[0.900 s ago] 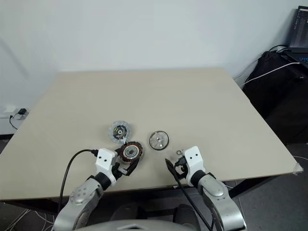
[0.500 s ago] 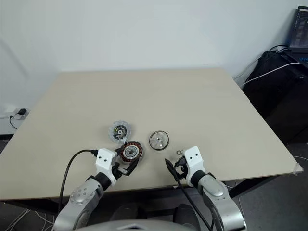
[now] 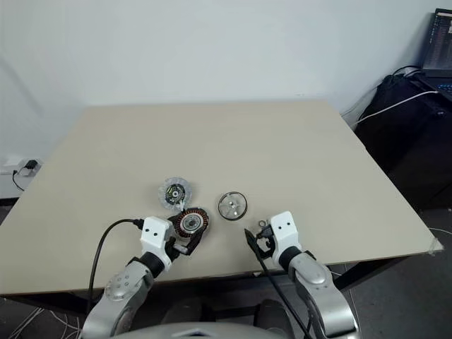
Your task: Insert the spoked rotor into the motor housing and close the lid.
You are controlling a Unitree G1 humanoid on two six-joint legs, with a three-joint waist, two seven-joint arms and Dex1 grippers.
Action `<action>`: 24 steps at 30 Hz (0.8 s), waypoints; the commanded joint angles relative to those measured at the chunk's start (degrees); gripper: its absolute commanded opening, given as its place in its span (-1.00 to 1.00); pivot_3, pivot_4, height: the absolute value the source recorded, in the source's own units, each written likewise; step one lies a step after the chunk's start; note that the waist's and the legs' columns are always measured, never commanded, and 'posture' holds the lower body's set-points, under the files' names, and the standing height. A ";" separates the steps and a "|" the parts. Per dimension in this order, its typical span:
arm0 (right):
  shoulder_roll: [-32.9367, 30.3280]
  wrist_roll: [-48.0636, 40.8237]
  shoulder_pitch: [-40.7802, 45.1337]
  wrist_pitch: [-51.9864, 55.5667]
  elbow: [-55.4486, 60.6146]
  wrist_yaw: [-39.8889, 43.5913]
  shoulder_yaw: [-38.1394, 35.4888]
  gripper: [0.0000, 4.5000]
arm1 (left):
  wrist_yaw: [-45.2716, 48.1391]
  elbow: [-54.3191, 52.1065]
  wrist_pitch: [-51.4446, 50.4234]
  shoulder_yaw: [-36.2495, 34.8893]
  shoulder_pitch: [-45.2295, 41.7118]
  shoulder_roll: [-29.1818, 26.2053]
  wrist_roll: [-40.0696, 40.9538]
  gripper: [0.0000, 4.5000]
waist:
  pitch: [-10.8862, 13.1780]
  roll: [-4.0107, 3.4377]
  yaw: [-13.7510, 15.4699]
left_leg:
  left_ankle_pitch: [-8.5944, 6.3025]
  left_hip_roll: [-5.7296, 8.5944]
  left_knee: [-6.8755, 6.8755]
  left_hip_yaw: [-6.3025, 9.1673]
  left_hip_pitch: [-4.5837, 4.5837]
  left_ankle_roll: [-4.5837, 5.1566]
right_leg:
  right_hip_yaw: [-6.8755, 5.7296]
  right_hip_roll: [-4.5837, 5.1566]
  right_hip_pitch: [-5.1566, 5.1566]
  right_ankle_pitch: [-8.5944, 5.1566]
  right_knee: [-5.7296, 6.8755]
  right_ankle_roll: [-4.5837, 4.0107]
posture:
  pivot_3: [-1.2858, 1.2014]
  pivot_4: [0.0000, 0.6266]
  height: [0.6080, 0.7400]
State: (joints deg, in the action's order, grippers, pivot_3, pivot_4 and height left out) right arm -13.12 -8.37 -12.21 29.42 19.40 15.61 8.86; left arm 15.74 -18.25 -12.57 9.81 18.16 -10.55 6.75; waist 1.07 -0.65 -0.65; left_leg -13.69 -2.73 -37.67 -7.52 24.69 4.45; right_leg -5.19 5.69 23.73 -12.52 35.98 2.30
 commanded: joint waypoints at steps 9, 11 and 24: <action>4.64 1.08 6.79 -3.65 -12.99 -2.67 -1.84 1.00 | -0.99 -0.74 2.69 0.10 -1.91 1.87 -0.93 1.00 | -0.02 -0.04 -0.01 | 0.02 0.02 0.01 -0.05 0.01 -0.02 | 0.00 -0.11 0.02 0.00 0.00 -0.01 | 0.03 -1.00 1.00; 5.00 1.33 7.51 -4.38 -14.78 -2.65 -1.98 1.00 | -0.94 -0.74 2.72 0.01 -1.99 1.88 -0.90 1.00 | -0.02 -0.04 -0.05 | 0.02 0.03 0.00 -0.06 0.01 -0.02 | 0.00 -0.11 0.01 0.00 0.00 -0.01 | 0.03 -1.00 1.00; 5.75 2.93 9.05 -7.84 -21.38 -3.93 -3.33 0.27 | -0.96 -1.08 3.07 -0.13 -1.82 1.83 -0.85 1.00 | -0.17 -0.04 -0.15 | 0.02 0.02 -0.05 -0.06 -0.03 -0.02 | 0.01 -0.10 -0.02 0.03 0.06 -0.01 | 0.03 -1.00 1.00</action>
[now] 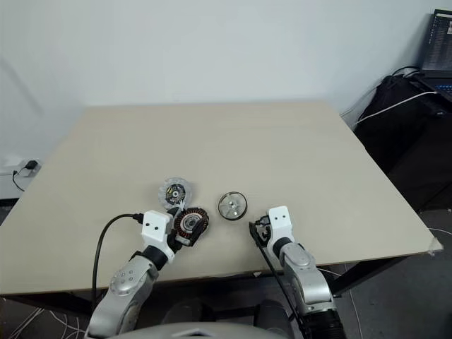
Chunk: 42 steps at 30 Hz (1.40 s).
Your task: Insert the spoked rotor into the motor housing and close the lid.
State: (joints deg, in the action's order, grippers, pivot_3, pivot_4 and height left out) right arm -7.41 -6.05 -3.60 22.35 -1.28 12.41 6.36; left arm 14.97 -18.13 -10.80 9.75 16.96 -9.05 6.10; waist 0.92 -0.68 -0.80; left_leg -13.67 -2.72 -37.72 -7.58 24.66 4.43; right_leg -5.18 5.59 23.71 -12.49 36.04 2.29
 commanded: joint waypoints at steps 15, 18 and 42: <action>-4.49 0.11 -4.78 4.27 15.59 4.69 2.48 -0.70 | -0.95 -1.43 3.08 -1.22 -0.46 1.14 0.19 1.00 | -0.09 -0.24 0.06 | 0.00 0.00 0.00 0.00 0.02 0.00 | 0.00 0.03 0.01 -0.01 -0.02 0.00 | 0.03 -1.00 1.00; -4.97 -0.97 -5.04 6.37 19.71 6.37 3.55 -0.70 | -1.59 -1.25 4.44 -1.90 -0.40 1.91 0.29 1.00 | -0.09 -0.23 0.03 | 0.00 -0.05 0.00 0.02 0.00 0.00 | 0.01 0.02 0.02 -0.01 -0.01 0.00 | 0.03 -1.00 1.00; 1.98 5.10 14.26 0.14 0.74 10.50 17.05 -0.70 | 2.81 -1.52 6.24 -5.00 6.84 -1.46 2.76 1.00 | -0.05 -0.13 -0.33 | 0.00 -0.01 -0.05 -0.01 0.04 0.00 | -0.02 -0.08 0.02 0.00 0.00 -0.01 | 0.03 -1.00 1.00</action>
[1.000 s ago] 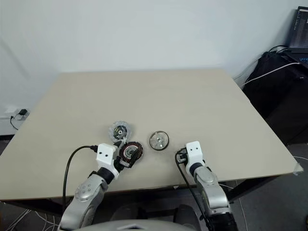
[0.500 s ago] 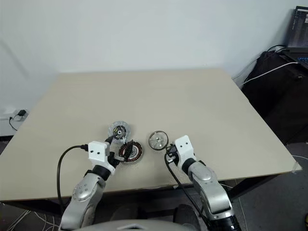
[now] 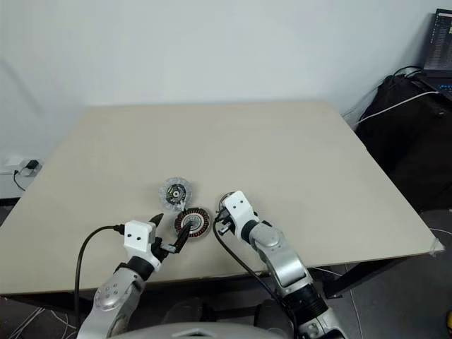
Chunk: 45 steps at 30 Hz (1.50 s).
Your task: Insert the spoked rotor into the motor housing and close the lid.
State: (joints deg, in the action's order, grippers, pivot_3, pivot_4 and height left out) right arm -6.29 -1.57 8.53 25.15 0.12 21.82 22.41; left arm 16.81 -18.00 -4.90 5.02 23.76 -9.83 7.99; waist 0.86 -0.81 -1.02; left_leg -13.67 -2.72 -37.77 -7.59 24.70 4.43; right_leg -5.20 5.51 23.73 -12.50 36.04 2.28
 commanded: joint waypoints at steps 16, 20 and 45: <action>5.40 3.02 8.13 -6.66 -9.83 5.20 5.82 -0.70 | 4.53 -3.04 0.36 0.15 3.38 -4.31 1.19 -0.58 | 0.00 -0.02 -0.52 | 0.02 -0.05 0.12 -0.05 -0.01 -0.05 | 0.02 0.06 0.07 0.03 0.01 -0.04 | 0.03 -1.00 1.00; 6.05 3.67 8.64 -7.29 -11.30 6.01 6.74 -0.70 | 4.01 -2.44 0.83 0.22 3.67 -4.05 0.51 -0.98 | 0.00 -0.02 -0.51 | 0.04 -0.05 0.17 -0.06 0.00 -0.09 | 0.02 0.03 0.10 0.05 0.01 -0.10 | 0.03 -1.00 1.00; 9.55 4.53 12.11 -10.14 -20.41 6.58 5.12 -0.70 | 1.61 -4.53 -0.14 1.40 3.97 -3.16 0.20 -0.98 | -0.01 -0.02 -0.62 | 0.05 -0.05 0.26 -0.17 0.00 -0.12 | 0.06 0.01 0.18 0.13 0.03 -0.22 | 0.03 -1.00 1.00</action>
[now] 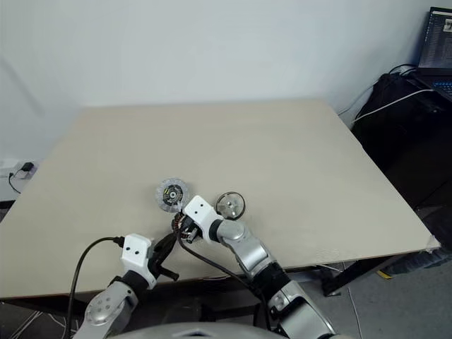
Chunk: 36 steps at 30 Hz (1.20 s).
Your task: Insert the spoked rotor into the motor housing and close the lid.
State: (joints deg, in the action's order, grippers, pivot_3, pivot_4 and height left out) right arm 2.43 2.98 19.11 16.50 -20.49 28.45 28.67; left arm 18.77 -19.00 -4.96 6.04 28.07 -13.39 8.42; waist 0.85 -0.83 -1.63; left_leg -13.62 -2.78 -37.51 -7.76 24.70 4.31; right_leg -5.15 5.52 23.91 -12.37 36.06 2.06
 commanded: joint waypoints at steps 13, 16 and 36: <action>-0.14 -3.44 -1.09 0.20 9.25 2.78 -3.17 -0.11 | -0.61 -4.75 -2.02 1.39 -1.30 0.61 0.00 -1.00 | 0.00 0.00 -0.05 | 0.02 0.00 0.06 -0.05 0.00 -0.03 | 0.05 -0.02 0.06 -0.01 0.00 0.00 | 0.03 -1.00 1.00; -0.56 -3.35 -1.43 1.40 11.52 2.60 -3.27 -0.53 | -0.56 -4.66 -2.26 1.51 -1.62 0.62 0.05 -1.00 | 0.00 0.00 -0.05 | 0.02 0.00 0.06 -0.05 0.00 -0.03 | 0.05 -0.01 0.06 -0.01 0.00 0.00 | 0.03 -1.00 1.00; -1.32 4.98 0.18 2.54 7.56 -2.24 0.44 -0.99 | -1.38 -4.51 -2.50 1.57 -1.91 0.87 -0.13 -1.00 | -0.01 0.01 -0.10 | 0.04 -0.01 0.07 -0.11 0.00 -0.06 | 0.06 -0.04 0.08 0.01 0.01 -0.03 | 0.03 -1.00 1.00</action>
State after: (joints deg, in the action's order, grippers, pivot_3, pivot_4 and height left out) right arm 0.88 7.74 18.21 19.29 -13.34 26.18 29.29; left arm 17.51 -20.67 -8.02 7.37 26.58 -12.81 8.39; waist 0.84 -0.81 -1.73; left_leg -13.58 -2.79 -37.43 -7.87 24.70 4.25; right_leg -5.09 5.48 23.99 -12.36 36.07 2.03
